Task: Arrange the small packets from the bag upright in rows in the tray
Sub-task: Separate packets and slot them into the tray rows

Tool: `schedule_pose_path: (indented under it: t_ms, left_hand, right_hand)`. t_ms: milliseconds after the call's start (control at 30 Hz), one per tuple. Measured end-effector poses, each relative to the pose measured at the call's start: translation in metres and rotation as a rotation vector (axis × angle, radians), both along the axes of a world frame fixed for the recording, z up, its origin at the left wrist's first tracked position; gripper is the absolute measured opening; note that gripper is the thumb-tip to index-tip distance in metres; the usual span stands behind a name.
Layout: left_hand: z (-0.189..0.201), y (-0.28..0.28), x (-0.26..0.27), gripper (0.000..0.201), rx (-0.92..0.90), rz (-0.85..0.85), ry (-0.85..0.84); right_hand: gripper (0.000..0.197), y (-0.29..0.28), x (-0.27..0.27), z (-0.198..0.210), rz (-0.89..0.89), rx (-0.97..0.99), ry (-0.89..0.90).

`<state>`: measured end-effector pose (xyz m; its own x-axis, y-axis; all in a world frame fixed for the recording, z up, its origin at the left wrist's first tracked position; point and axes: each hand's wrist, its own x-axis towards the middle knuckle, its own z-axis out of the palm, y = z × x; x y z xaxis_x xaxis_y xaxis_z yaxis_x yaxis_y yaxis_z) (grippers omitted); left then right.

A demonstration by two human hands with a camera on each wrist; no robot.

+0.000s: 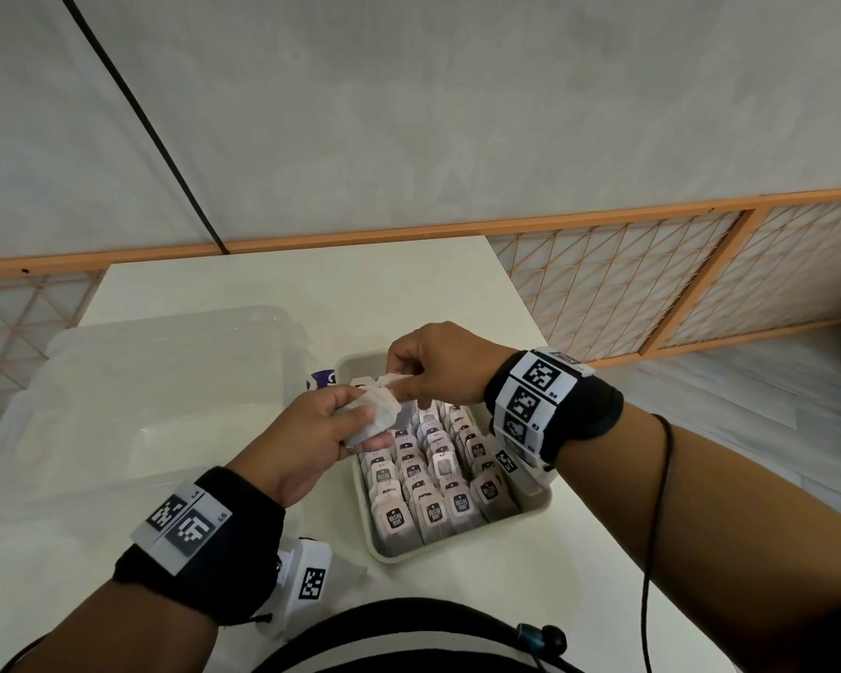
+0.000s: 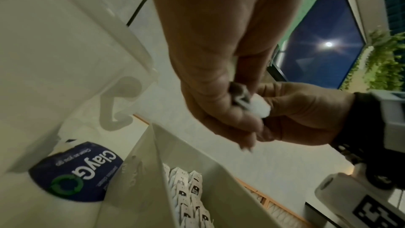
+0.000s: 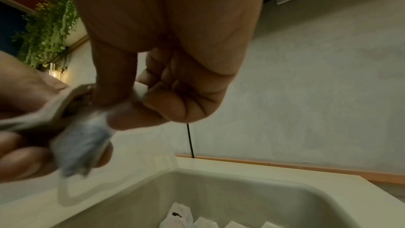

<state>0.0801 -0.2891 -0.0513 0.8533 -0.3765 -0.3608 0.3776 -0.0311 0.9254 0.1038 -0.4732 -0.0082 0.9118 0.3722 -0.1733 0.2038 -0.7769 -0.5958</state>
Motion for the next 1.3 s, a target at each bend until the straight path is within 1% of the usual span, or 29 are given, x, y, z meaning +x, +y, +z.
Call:
schedule_pose_path:
  t_ms: [67, 133, 200, 267, 367, 433, 500, 567, 633, 667, 733, 767, 800, 833, 900, 967, 1067, 1133, 1200, 1300]
  left_hand:
    - [-0.003, 0.003, 0.002, 0.011, 0.066, 0.073, -0.045]
    - [-0.005, 0.006, 0.006, 0.013, 0.120, 0.145, -0.085]
    - [-0.006, 0.007, 0.009, 0.014, 0.141, 0.169, -0.107]
    - [-0.004, 0.007, 0.009, 0.013, 0.135, 0.169, -0.112]
    - [-0.003, 0.007, 0.008, 0.013, 0.113, 0.160, -0.104]
    - [-0.003, 0.008, 0.008, 0.013, 0.121, 0.147, -0.106]
    - [-0.004, 0.010, 0.008, 0.012, 0.130, 0.146, -0.103]
    - [-0.005, 0.011, 0.009, 0.012, 0.128, 0.149, -0.098]
    - [-0.006, 0.012, 0.010, 0.013, 0.124, 0.144, -0.095]
    - [-0.006, 0.013, 0.010, 0.013, 0.124, 0.141, -0.093]
    - [-0.006, 0.014, 0.009, 0.014, 0.125, 0.132, -0.095]
    - [-0.006, 0.015, 0.008, 0.012, 0.119, 0.130, -0.100]
    - [-0.005, 0.015, 0.008, 0.010, 0.106, 0.131, -0.103]
    - [-0.005, 0.014, 0.007, 0.014, 0.090, 0.137, -0.106]
    - [-0.004, 0.015, 0.006, 0.029, 0.085, 0.148, -0.128]
    - [-0.003, 0.016, 0.006, 0.033, 0.113, 0.136, -0.171]
    - [-0.003, 0.015, 0.008, 0.032, 0.185, 0.129, -0.201]
    - [-0.004, 0.012, 0.008, 0.029, 0.232, 0.145, -0.200]
    - [-0.005, 0.008, 0.008, 0.025, 0.227, 0.127, -0.189]
    - [-0.004, 0.006, 0.006, 0.026, 0.174, 0.024, -0.113]
  right_hand:
    - [0.016, -0.001, 0.001, -0.002, 0.017, -0.057, 0.078]
    - [0.015, -0.001, 0.000, -0.008, 0.079, -0.188, 0.179]
    - [0.014, 0.001, -0.001, -0.021, 0.174, -0.349, 0.319]
    - [0.007, 0.005, -0.003, -0.035, 0.256, -0.458, 0.471]
    - [0.029, 0.011, -0.004, -0.048, 0.303, -0.560, 0.663]
    - [0.035, 0.017, -0.004, -0.052, 0.328, -0.603, 0.732]
    - [0.039, 0.022, -0.003, -0.055, 0.376, -0.663, 0.757]
    - [0.042, 0.026, -0.001, -0.057, 0.433, -0.724, 0.744]
    - [0.044, 0.030, -0.001, -0.057, 0.507, -0.744, 0.737]
    - [0.045, 0.033, -0.002, -0.056, 0.553, -0.754, 0.722]
    - [0.044, 0.035, -0.004, -0.053, 0.604, -0.769, 0.632]
    - [0.043, 0.034, -0.004, -0.050, 0.598, -0.756, 0.582]
    - [0.041, 0.033, -0.002, -0.046, 0.555, -0.719, 0.563]
    - [0.040, 0.031, 0.000, -0.043, 0.502, -0.663, 0.559]
    - [0.034, 0.025, 0.005, -0.036, 0.404, -0.571, 0.503]
    - [0.028, 0.016, 0.008, -0.030, 0.311, -0.489, 0.421]
    - [0.018, 0.001, 0.008, -0.015, 0.145, -0.222, 0.412]
    - [0.014, -0.007, 0.005, -0.003, 0.085, -0.038, 0.410]
    - [0.011, -0.014, 0.001, 0.007, 0.037, 0.132, 0.379]
    - [0.011, -0.019, -0.007, 0.015, 0.017, 0.260, 0.309]
